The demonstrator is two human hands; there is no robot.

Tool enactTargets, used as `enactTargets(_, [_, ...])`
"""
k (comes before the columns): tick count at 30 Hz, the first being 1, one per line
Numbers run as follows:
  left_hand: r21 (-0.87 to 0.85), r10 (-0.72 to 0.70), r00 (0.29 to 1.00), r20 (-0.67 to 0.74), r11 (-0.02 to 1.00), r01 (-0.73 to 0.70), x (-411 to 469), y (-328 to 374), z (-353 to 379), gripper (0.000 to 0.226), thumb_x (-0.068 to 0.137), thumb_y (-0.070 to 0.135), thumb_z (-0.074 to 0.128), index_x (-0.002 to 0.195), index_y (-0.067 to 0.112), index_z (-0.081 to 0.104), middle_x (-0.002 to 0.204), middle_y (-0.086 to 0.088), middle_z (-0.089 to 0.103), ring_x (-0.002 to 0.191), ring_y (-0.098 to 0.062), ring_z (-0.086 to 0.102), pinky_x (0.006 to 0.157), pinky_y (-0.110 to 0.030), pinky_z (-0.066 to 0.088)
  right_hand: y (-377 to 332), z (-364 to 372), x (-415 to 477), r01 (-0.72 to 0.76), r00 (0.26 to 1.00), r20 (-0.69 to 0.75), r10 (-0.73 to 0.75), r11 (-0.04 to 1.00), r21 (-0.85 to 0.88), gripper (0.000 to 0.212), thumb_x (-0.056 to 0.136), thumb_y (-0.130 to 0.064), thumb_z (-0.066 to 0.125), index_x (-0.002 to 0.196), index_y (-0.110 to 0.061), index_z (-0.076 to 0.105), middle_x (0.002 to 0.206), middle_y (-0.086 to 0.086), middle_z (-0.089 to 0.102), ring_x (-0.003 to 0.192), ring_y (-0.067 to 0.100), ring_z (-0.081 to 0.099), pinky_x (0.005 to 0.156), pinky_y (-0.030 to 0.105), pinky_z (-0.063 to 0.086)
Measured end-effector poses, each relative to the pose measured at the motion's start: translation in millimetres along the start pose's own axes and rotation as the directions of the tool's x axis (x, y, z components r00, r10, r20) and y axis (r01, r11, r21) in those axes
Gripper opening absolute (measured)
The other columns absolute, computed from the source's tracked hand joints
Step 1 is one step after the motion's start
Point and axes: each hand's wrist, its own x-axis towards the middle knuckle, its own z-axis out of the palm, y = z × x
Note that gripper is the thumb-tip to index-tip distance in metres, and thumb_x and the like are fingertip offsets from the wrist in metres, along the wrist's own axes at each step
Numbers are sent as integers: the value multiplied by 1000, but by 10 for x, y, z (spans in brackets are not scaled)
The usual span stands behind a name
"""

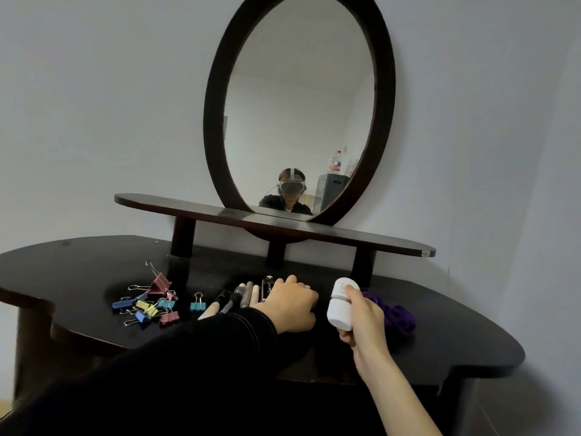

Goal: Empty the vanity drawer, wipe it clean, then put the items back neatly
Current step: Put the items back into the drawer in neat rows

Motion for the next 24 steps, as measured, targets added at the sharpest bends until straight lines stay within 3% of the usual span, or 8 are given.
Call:
enactTargets(3, [-4,1,1000,-27,1000,-1,-9,94,25,34,86,24,54,119,18,60,112,-11,61,110,-33,49,90,-42,41,5,2,-3,4,1000,-21,-3,1000,25,22,96,-38,66,88,-18,62,82,14,66,50,16,59,34,21,37])
enactTargets(7, [-166,-84,996,-41,983,76,-27,112,4,29,83,16,57,112,16,53,113,-11,59,108,-31,50,85,-39,45,-6,-56,-31,-1,997,-72,13,987,160,23,96,-37,64,91,-14,65,84,14,66,57,19,58,35,21,35])
enactTargets(12, [-390,-203,935,-292,917,77,-148,56,-20,34,86,7,54,117,21,50,113,2,53,101,-20,51,74,-25,39,-14,-71,-72,12,996,-85,5,982,188,23,97,-36,63,92,-14,65,84,13,66,59,18,58,36,22,36])
enactTargets(14, [-620,-310,900,-307,782,58,-244,27,-102,29,93,5,51,115,23,51,109,7,50,90,-13,55,62,-16,39,-18,-66,-85,24,996,-83,-10,987,159,22,98,-36,62,91,-15,64,87,13,66,61,19,59,37,21,37])
enactTargets(17, [-931,-429,886,-176,364,-9,-443,24,-272,24,98,3,47,107,23,54,89,-4,59,63,-8,57,49,-18,43,-12,-56,-93,33,996,-80,-26,995,92,20,97,-37,62,91,-18,63,89,13,67,64,19,62,36,20,39])
enactTargets(20, [-996,-419,905,-66,-26,-85,-770,-4,-373,26,94,-4,46,98,17,60,74,-7,59,53,-12,49,43,-24,37,-15,-24,-149,25,998,-52,-22,998,54,19,95,-37,64,92,-18,63,84,9,67,62,17,63,35,19,37])
enactTargets(22, [-980,-383,922,-60,-152,-127,-1061,-22,-362,27,90,-5,48,91,18,61,76,-6,58,54,-15,43,44,-25,31,-29,11,-248,-9,1000,28,7,998,66,18,93,-34,67,88,-17,64,66,1,65,49,11,60,36,18,32])
enactTargets(24, [-969,-338,938,-82,-192,-154,-1383,-24,-323,20,84,2,52,90,19,60,84,-6,57,54,-15,38,45,-25,27,-34,30,-409,-16,993,117,7,997,81,20,91,-32,69,80,-15,65,56,-3,61,41,8,55,37,18,31])
